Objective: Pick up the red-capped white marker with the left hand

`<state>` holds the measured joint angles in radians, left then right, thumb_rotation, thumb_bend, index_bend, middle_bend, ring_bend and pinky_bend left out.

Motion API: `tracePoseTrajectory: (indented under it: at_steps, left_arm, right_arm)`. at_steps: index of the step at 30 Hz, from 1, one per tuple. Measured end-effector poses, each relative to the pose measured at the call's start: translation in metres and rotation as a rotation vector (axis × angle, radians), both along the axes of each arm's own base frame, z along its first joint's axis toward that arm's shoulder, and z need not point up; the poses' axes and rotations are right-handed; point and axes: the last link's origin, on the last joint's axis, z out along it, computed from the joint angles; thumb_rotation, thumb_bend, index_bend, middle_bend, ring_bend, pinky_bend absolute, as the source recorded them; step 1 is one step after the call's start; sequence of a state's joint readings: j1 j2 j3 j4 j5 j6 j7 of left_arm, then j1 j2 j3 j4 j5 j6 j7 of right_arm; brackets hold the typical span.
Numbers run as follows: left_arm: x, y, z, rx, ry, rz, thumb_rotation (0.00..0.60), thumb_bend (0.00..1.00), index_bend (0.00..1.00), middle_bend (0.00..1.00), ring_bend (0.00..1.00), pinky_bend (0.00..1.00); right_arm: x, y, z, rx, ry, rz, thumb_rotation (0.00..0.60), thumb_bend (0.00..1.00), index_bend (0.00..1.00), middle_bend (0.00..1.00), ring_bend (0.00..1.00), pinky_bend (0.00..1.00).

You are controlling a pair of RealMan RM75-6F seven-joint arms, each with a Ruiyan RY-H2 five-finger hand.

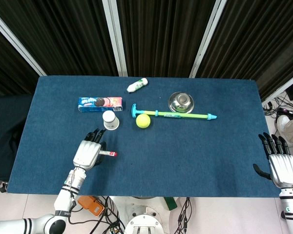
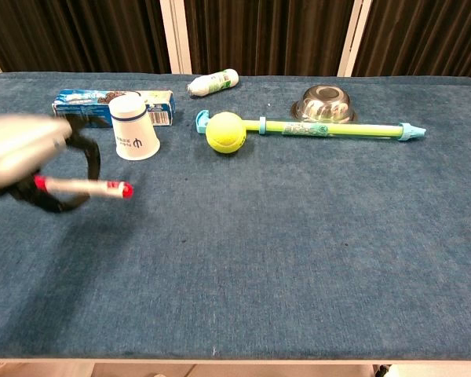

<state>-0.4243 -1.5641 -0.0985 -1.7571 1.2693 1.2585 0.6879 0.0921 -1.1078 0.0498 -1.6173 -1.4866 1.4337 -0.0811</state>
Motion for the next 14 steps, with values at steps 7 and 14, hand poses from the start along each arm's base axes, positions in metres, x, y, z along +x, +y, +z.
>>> tracePoseTrajectory:
  at_steps: [7,14]
  left_arm:
    - [0.032,0.003,0.064,0.072,-0.004,-0.095,0.6,0.49,0.62,0.07,0.0,0.16]
    - [0.052,0.008,0.115,0.13,-0.04,-0.141,0.6,0.49,0.62,0.07,0.0,0.16]
  right_arm:
    - [0.0,0.001,0.0,0.0,0.0,0.001,0.6,0.37,0.0,0.09,0.05,0.0]
    - [0.0,0.001,0.0,-0.002,-0.002,-0.002,0.6,0.37,0.0,0.09,0.05,0.0]
